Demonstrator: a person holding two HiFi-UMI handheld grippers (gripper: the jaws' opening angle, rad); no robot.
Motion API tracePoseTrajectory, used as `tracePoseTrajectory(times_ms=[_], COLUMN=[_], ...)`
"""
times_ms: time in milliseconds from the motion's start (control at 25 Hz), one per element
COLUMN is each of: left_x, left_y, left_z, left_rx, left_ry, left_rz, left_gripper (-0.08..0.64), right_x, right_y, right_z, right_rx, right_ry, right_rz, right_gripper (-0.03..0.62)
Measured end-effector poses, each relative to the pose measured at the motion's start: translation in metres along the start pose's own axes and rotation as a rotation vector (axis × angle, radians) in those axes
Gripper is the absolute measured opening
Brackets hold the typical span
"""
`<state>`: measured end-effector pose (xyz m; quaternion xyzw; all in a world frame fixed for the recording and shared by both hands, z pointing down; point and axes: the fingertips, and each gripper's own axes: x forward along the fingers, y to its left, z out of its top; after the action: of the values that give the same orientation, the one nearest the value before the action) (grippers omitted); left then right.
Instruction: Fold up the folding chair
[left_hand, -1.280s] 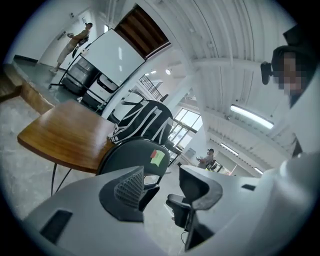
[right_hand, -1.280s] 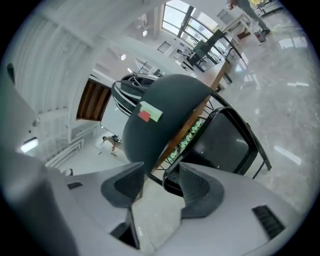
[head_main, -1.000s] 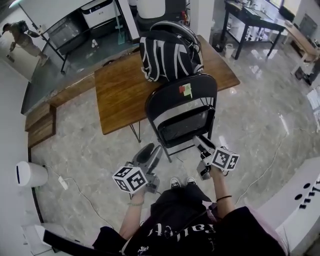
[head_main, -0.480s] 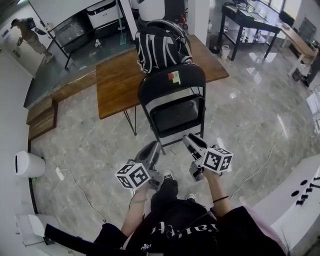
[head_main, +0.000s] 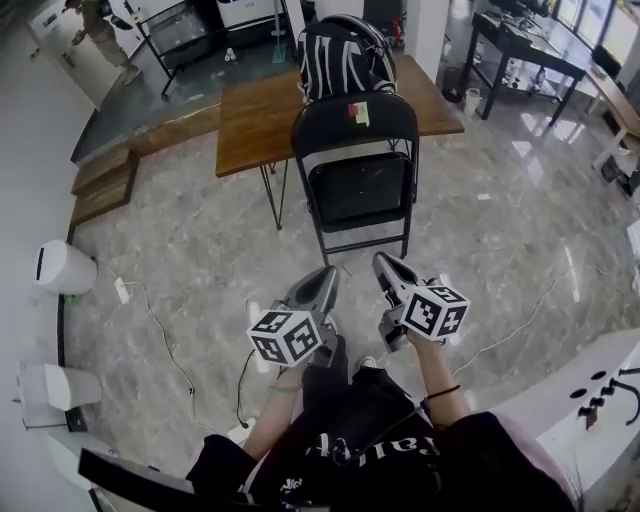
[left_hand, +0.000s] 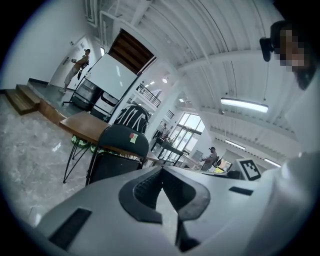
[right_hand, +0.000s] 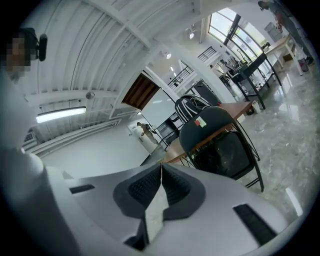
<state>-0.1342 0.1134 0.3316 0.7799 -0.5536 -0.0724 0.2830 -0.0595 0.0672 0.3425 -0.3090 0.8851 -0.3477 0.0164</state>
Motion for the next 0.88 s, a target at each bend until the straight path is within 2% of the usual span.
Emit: tracePoseTrajectory(times_ms=[160,440,760,880], left_x=[-0.027,-0.062,-0.108,-0.118], left_y=[-0.015,-0.016,-0.017,-0.018], left_z=[-0.013,-0.020,-0.019,-0.018], left_rx=[0.060,0.072,0.174,0.186], left_ry=[0.017,0.001,0.032,0.031], left_rz=[0.029,0.050,0.018,0.000], left_gripper=[0.003,0.003,0.003,0.003], right_x=[-0.017,-0.028,-0.031,-0.033], right_y=[0.021,0.056,0.102,0.112], right_z=[-0.007,-0.027,-0.053,-0.065], right_rx=[-0.012,-0.131,-0.159,-0.161], right_ry=[-0.009,0.007,-0.019,-0.018], right_rz=[0.013,-0.023,-0.054,-0.060], right_gripper=[0.016,0.015,0.015,0.016])
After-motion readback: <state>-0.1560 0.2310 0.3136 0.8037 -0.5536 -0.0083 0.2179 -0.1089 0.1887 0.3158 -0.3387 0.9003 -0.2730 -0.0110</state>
